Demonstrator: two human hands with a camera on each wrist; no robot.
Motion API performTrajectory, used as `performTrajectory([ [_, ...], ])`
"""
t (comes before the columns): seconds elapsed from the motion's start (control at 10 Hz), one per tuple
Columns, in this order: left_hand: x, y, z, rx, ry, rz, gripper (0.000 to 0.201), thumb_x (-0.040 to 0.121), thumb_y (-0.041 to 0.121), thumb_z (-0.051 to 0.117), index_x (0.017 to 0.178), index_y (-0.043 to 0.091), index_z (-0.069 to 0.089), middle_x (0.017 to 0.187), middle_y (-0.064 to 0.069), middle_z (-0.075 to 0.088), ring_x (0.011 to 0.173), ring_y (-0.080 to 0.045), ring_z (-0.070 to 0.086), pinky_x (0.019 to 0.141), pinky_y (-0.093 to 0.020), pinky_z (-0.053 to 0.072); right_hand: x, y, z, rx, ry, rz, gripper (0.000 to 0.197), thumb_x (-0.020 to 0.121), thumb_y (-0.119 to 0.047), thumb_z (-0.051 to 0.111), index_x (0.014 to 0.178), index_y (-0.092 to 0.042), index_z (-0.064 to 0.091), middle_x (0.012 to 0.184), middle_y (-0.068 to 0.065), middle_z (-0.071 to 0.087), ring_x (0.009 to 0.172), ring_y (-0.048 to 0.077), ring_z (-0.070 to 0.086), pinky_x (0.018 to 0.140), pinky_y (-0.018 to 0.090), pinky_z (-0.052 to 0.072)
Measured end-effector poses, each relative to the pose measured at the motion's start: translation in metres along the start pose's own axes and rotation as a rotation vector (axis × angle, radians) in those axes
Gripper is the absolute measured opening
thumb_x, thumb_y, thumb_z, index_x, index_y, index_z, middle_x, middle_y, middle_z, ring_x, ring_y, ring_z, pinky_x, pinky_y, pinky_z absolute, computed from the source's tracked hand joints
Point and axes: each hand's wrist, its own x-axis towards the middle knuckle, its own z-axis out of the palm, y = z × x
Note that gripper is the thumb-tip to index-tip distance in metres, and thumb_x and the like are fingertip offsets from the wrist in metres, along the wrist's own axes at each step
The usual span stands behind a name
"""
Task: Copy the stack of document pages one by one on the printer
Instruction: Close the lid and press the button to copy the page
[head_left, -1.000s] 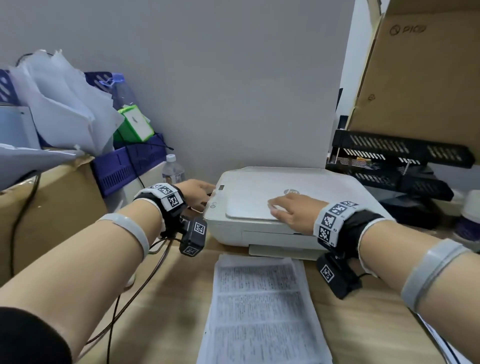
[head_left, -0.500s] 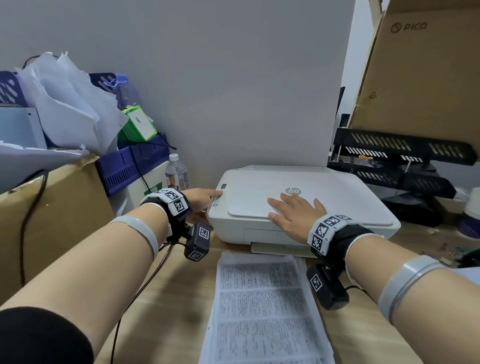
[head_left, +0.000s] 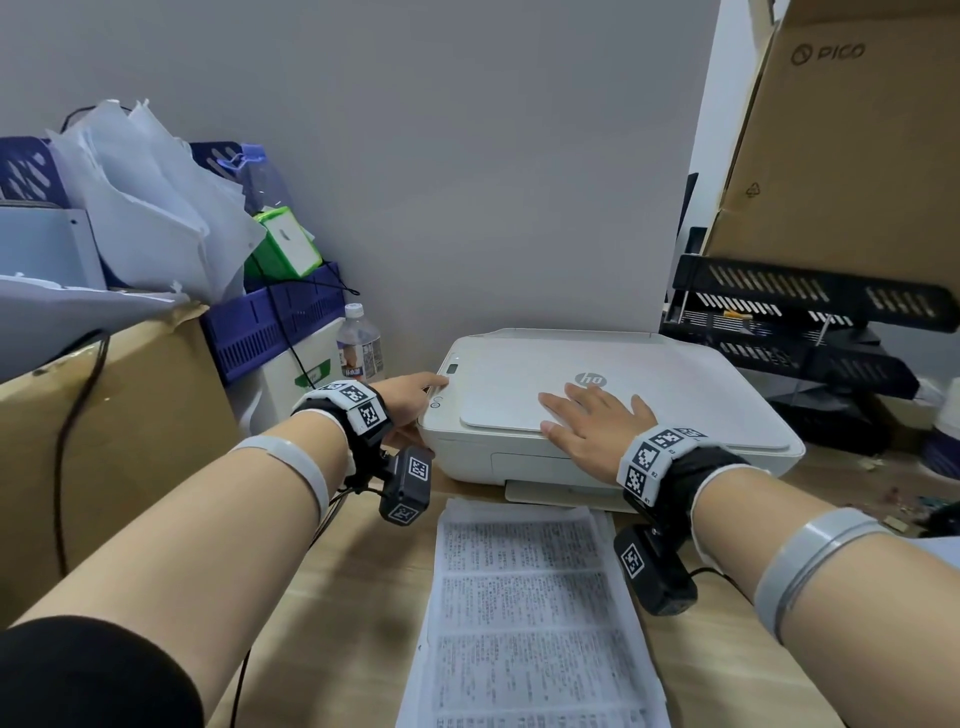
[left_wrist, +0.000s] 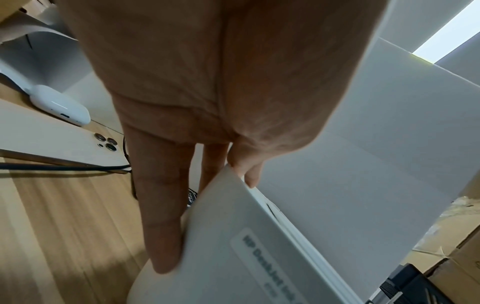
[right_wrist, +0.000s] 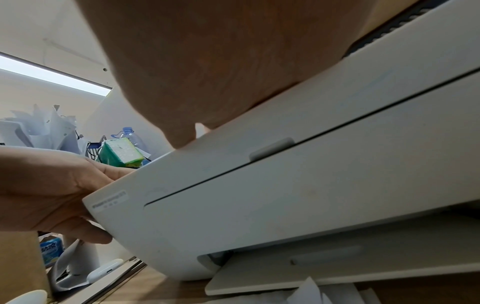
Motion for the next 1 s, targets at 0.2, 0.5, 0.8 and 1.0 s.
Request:
performTrajectory([
  [0.2,0.004,0.000,0.001,0.015,0.007,-0.002,0.060,0.096,0.001,0.047,0.148,0.030,0.038,0.120,-0.018,0.067,0.104,-0.041,0.068,0.093,-0.056,0.053,-0.001,0.000,-0.001,-0.003,-0.005,0.007,0.057,0.099,-0.062,0.013,0.153,-0.047,0.007,0.165,-0.009,0.001,0.152,0.015,-0.002,0.119,0.057,-0.002],
  [0.5,0.028,-0.009,-0.010,0.046,-0.038,-0.033,0.063,0.080,0.001,0.042,0.122,0.047,0.050,0.124,-0.016,0.065,0.105,-0.045,0.065,0.097,-0.061,0.044,0.001,0.001,0.000,-0.009,-0.008,0.007,0.057,0.098,-0.063,0.012,0.153,-0.047,0.006,0.165,-0.009,0.001,0.152,0.015,-0.003,0.119,0.057,-0.003],
  [0.8,0.043,-0.012,-0.014,0.116,0.047,0.014,0.059,0.094,0.000,0.044,0.143,0.032,0.045,0.135,-0.022,0.055,0.115,-0.045,0.060,0.086,-0.059,0.055,0.002,0.001,0.000,-0.011,-0.018,0.009,0.058,0.098,-0.064,0.012,0.153,-0.048,0.005,0.165,-0.009,-0.001,0.152,0.015,-0.003,0.119,0.057,-0.003],
  [1.0,0.049,-0.015,-0.014,0.131,0.056,0.036,0.057,0.097,-0.001,0.042,0.145,0.030,0.044,0.134,-0.023,0.056,0.111,-0.045,0.063,0.082,-0.058,0.057,0.001,0.001,-0.001,-0.018,-0.025,0.005,0.058,0.098,-0.064,0.012,0.153,-0.047,0.005,0.166,-0.008,-0.001,0.152,0.015,-0.004,0.119,0.057,-0.003],
])
